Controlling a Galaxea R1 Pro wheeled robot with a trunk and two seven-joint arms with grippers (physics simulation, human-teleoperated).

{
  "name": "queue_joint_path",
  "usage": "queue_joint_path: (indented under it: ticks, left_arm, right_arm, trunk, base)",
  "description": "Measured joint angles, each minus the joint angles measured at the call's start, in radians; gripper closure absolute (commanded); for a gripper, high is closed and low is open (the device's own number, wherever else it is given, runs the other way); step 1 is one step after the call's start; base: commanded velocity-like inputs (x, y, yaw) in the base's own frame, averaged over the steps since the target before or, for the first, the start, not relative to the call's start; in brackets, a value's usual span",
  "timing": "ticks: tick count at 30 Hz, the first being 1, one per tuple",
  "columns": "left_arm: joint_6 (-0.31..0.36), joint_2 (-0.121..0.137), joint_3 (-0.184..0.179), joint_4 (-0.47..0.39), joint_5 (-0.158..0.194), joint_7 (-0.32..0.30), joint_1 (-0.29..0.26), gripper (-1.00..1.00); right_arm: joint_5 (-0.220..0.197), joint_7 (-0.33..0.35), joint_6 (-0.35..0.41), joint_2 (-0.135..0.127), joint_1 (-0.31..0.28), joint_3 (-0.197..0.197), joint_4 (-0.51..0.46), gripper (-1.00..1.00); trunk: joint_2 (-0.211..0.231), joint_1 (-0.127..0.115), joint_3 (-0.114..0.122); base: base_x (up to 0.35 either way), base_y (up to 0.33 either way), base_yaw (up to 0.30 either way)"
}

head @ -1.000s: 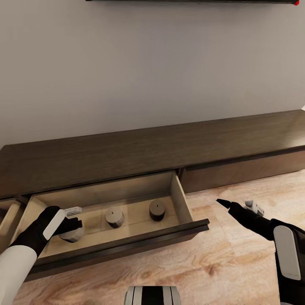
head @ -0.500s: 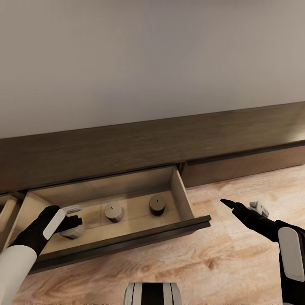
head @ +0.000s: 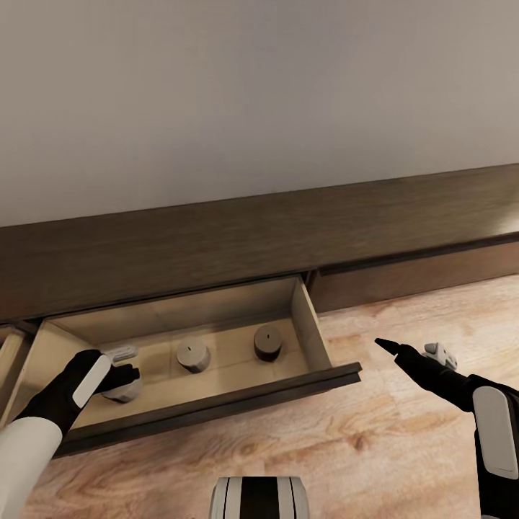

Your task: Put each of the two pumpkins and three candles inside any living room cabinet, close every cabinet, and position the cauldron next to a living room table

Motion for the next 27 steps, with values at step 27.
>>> queue_joint_path:
  ticks: [27]
  left_arm:
    - [-0.026,0.001,0.009,-0.002,-0.001,-0.007,0.000,-1.00]
  right_arm:
    - [0.000,0.000,0.000,0.000,0.000,0.000,0.000,-1.00]
  trunk:
    - [-0.003,0.006,-0.050]
  base:
    - [0.000,0.000,0.000]
